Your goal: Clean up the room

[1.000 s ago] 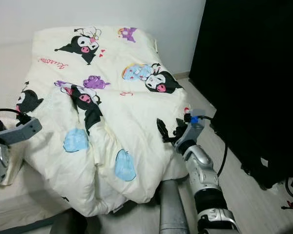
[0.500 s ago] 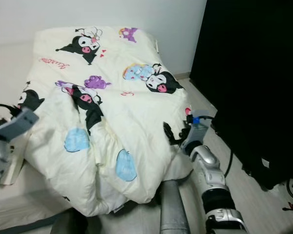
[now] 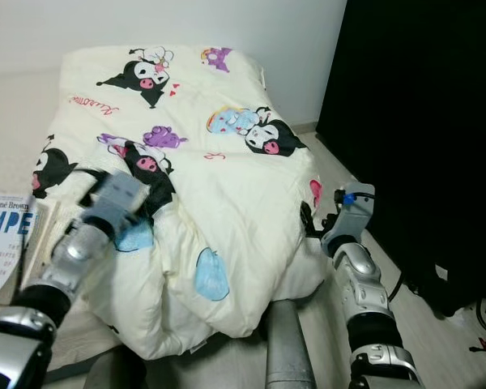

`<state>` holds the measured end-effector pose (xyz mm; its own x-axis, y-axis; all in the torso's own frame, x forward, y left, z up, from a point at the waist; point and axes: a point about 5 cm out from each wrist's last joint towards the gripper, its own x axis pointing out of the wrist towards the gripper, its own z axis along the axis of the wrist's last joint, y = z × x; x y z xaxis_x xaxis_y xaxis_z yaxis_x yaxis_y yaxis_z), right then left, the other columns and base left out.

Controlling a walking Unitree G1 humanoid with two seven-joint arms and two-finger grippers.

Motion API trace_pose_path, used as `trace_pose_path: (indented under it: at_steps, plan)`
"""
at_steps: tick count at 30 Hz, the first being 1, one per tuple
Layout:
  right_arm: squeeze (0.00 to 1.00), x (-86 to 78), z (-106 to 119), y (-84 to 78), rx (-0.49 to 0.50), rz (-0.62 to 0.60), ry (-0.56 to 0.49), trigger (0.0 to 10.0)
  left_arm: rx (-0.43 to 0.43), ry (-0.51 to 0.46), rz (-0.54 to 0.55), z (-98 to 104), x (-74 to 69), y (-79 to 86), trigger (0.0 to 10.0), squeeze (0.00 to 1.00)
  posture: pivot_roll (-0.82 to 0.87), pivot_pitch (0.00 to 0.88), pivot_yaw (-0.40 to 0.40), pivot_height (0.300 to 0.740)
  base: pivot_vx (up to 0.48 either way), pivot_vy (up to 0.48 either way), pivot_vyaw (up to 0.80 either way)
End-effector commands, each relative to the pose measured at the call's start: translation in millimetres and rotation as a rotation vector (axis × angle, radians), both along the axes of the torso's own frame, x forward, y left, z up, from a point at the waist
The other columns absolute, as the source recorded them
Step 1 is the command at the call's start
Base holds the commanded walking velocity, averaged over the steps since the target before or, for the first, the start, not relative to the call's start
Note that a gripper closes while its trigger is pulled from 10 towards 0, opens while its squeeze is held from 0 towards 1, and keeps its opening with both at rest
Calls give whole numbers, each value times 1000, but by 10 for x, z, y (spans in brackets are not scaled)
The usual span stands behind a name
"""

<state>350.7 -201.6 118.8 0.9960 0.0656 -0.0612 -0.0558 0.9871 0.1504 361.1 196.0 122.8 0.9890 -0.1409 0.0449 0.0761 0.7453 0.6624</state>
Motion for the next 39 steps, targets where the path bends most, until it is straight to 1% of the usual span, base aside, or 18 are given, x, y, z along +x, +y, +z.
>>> trace_pose_path:
  at_steps: [1, 6, 8, 13, 17, 18, 20, 21, 22, 24, 25, 26, 28, 29, 31, 32, 33, 39]
  plan:
    - [0, -11, -33, -13, 13, -15, 7, 10000, 52, 53, -49, -198, -92, -111, 10000, 0, -224, 179, -19, 521, 0, 0, 0]
    - [0, -16, -45, -9, 15, -18, 10, 10000, 56, 85, -50, -267, -117, -141, 10000, 0, -219, 180, -15, 521, 0, 0, 0]
    - [0, -15, -51, -8, 19, -23, 13, 10000, 48, 119, 2, -302, -121, -66, 10000, 0, -215, 179, -10, 521, 0, 0, 0]
    - [0, -13, -53, -3, 21, -27, 13, 10000, 20, 142, 70, -313, -120, 43, 10000, 0, -216, 179, -8, 521, 0, 0, 0]
    - [0, -9, -64, 24, 24, -28, 14, 10000, -23, 158, 242, -287, -129, 333, 10000, 0, -212, 179, -7, 521, 0, 0, 0]
    - [0, -9, -64, 24, 24, -28, 14, 10000, -23, 158, 242, -287, -129, 333, 10000, 0, -212, 179, -7, 521, 0, 0, 0]
    - [0, -10, -76, 35, 18, -22, 20, 10000, -15, 154, 330, -286, -155, 472, 10000, 0, -210, 179, -7, 521, 0, 0, 0]
    - [0, -10, -76, 35, 18, -22, 20, 10000, -15, 154, 330, -286, -155, 472, 10000, 0, -210, 179, -7, 521, 0, 0, 0]
    - [0, -11, -87, 41, 2, -17, 28, 10000, -16, 158, 369, -296, -175, 539, 10000, 0, -209, 179, -5, 521, 0, 0, 0]
    - [0, -14, -117, 66, -36, -2, 45, 10000, -88, 181, 480, -342, -245, 706, 10000, 0, -206, 180, -6, 521, 0, 0, 0]
    - [0, -15, -125, 75, -42, 2, 49, 10000, -122, 192, 514, -364, -272, 750, 10000, 0, -202, 180, -6, 521, 0, 0, 0]
    - [0, -15, -129, 88, -42, 6, 50, 10000, -174, 211, 543, -409, -314, 781, 10000, 0, -200, 181, -6, 521, 0, 0, 0]
    - [0, -14, -131, 94, -43, 7, 51, 10000, -196, 221, 555, -434, -335, 790, 10000, 0, -200, 181, -6, 521, 0, 0, 0]
    - [0, -13, -134, 99, -42, 9, 53, 10000, -223, 235, 561, -463, -353, 794, 6980, 0, -198, 181, -7, 521, 0, 0, 0]
    - [0, -11, -136, 103, -41, 10, 54, 10000, -242, 245, 565, -480, -364, 795, 6980, 0, -198, 181, -7, 521, 0, 0, 0]
    - [0, -9, -137, 111, -41, 13, 55, 10000, -270, 257, 567, -510, -383, 790, 0, 0, -198, 183, -9, 521, 0, 0, 0]
    - [0, -8, -137, 115, -41, 15, 56, 10000, -288, 264, 568, -528, -396, 786, 0, 0, -197, 183, -10, 521, 0, 0, 0]
    - [0, -5, -136, 121, -44, 22, 57, 10000, -299, 272, 566, -536, -428, 789, 0, 0, -195, 186, -13, 521, 0, 0, 0]
